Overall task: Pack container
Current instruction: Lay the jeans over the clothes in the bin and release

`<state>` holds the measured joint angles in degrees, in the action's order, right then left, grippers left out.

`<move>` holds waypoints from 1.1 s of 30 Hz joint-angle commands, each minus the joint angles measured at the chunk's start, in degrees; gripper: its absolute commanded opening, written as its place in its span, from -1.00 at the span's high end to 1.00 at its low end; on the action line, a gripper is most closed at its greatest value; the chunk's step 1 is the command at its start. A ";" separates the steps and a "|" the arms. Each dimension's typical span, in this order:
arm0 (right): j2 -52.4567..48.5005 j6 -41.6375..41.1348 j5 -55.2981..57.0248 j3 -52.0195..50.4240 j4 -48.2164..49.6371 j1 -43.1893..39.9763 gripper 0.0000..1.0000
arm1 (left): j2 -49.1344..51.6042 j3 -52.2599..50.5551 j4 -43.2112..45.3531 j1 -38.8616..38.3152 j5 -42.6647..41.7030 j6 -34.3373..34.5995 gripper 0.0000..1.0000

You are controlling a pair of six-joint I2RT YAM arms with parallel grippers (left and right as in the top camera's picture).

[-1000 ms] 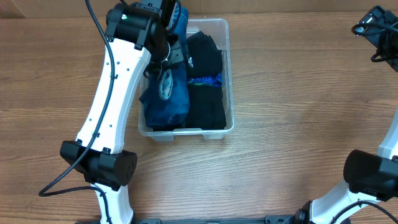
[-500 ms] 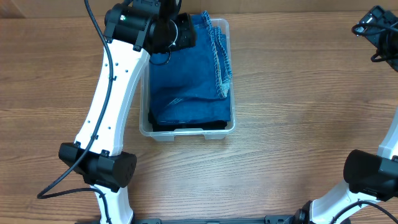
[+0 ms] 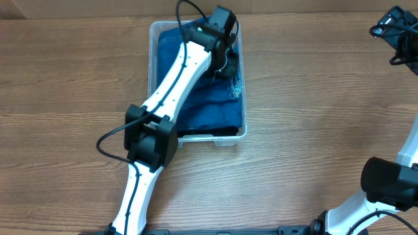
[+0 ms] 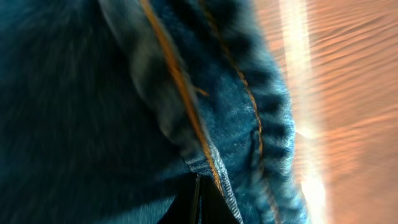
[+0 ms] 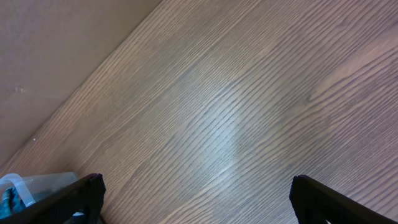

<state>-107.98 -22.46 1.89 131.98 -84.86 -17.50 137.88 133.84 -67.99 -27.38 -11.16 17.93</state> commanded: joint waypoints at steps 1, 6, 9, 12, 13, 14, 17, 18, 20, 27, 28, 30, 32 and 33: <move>0.59 -0.09 0.33 0.42 0.31 0.07 -1.00 | 5.27 0.09 0.15 -0.35 -0.72 -1.92 0.92; 0.59 -0.11 0.33 0.42 0.28 0.07 -1.00 | 7.06 0.17 -0.31 -0.35 -0.79 -2.78 0.92; 0.59 -0.09 0.33 0.42 0.28 0.07 -1.00 | 5.55 1.42 -2.03 -0.35 -0.96 -2.80 0.92; 0.59 -0.11 0.33 0.42 0.31 0.07 -1.00 | 3.39 4.74 -6.54 -0.35 -1.05 -3.21 0.87; 0.59 -0.09 0.33 0.42 0.31 0.07 -1.00 | 2.51 6.16 -8.57 -0.35 -1.09 -3.21 0.80; 0.59 -0.09 0.33 0.42 0.31 0.07 -1.00 | 1.46 7.91 -10.95 -0.35 -1.14 -3.21 0.67; 0.59 -0.09 0.33 0.42 0.31 0.07 -1.00 | -1.95 12.94 -16.31 -0.24 -1.09 -3.23 0.37; 0.59 -0.09 0.33 0.42 0.31 0.07 -1.00 | -2.97 13.86 -17.14 -0.24 -1.09 -3.28 0.31; 0.59 -0.11 0.33 0.42 0.31 0.07 -1.00 | -6.71 15.74 -18.84 -0.24 -0.79 -4.48 -0.40; 0.59 -0.09 0.33 0.42 0.31 0.07 -1.00 | -23.06 15.91 -27.58 -0.24 2.51 -5.01 -1.00; 0.59 -0.09 0.33 0.42 0.31 0.07 -1.00 | -25.20 15.91 -28.81 -0.26 2.03 -4.35 -1.00; 0.59 -0.11 0.33 0.42 0.31 0.07 -1.00 | -28.52 15.89 -28.70 -0.31 1.68 -3.63 -1.00; 0.59 -0.09 0.33 0.42 0.31 0.07 -1.00 | -30.95 15.89 -28.81 -0.31 1.38 -3.69 -1.00; 0.59 -0.11 0.33 0.42 0.31 0.07 -1.00 | -31.54 15.89 -28.81 -0.31 1.25 -4.00 -1.00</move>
<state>-107.98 -22.46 1.87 131.98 -84.86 -17.50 107.81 149.29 -96.60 -27.31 -9.85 14.20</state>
